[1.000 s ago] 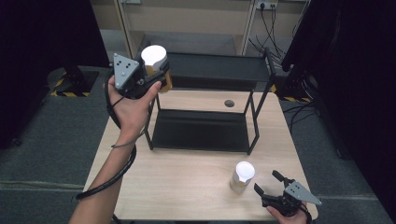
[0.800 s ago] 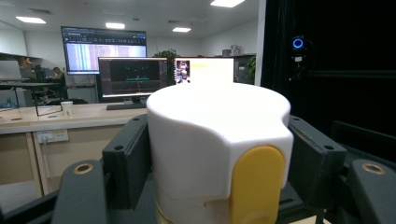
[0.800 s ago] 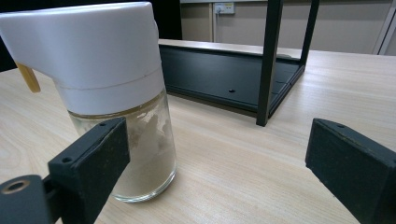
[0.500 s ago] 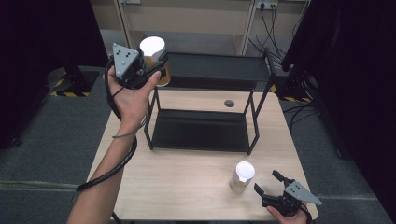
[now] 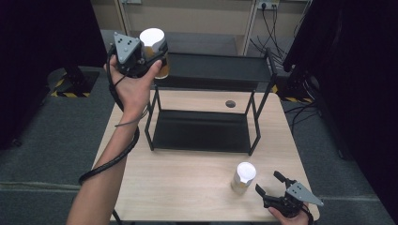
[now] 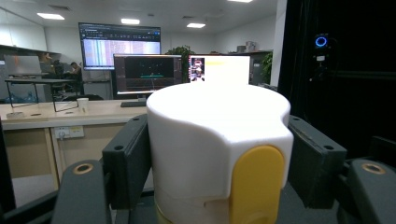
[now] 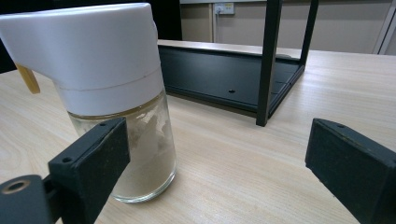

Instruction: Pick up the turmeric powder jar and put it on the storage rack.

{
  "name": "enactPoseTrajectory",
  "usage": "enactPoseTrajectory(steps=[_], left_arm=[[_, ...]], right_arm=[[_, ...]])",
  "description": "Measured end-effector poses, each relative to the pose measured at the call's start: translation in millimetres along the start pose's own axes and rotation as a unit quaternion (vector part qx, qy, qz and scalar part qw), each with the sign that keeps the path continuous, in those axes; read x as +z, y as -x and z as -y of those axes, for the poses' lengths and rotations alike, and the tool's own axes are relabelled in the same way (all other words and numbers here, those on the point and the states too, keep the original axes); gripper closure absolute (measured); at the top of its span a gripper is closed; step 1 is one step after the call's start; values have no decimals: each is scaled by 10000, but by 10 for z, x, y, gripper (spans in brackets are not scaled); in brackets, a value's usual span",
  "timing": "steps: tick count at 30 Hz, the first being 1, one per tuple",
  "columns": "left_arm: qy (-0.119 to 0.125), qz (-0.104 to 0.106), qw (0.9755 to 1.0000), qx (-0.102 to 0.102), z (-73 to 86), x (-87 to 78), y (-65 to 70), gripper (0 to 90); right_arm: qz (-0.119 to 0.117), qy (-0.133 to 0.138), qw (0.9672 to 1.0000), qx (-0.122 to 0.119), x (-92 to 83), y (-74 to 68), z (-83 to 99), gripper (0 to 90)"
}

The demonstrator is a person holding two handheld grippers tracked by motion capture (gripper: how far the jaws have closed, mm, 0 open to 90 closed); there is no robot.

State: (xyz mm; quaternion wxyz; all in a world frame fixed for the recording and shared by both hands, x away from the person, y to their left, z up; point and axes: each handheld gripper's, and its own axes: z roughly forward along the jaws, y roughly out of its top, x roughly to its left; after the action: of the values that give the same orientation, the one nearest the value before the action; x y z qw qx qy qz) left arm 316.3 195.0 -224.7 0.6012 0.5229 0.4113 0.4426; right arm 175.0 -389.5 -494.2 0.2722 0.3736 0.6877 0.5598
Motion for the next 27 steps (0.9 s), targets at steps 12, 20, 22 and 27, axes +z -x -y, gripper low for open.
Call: enactPoseTrajectory(steps=[12,20,22,27], left_arm=[[-146,-108,9998,59,-27,221,1,308],[-232,-162,9996,75,-32,307,2,308],[-246,-160,9995,82,-37,323,-1,308],[-309,-167,9994,33,-30,374,-5,308]], right_arm=[[-3,-2,10000,-8,0,1,-1,69],[-6,-8,10000,-16,1,0,-3,69],[-4,-10,10000,-24,2,-1,-4,69],[-2,-16,10000,-33,3,-5,-5,69]])
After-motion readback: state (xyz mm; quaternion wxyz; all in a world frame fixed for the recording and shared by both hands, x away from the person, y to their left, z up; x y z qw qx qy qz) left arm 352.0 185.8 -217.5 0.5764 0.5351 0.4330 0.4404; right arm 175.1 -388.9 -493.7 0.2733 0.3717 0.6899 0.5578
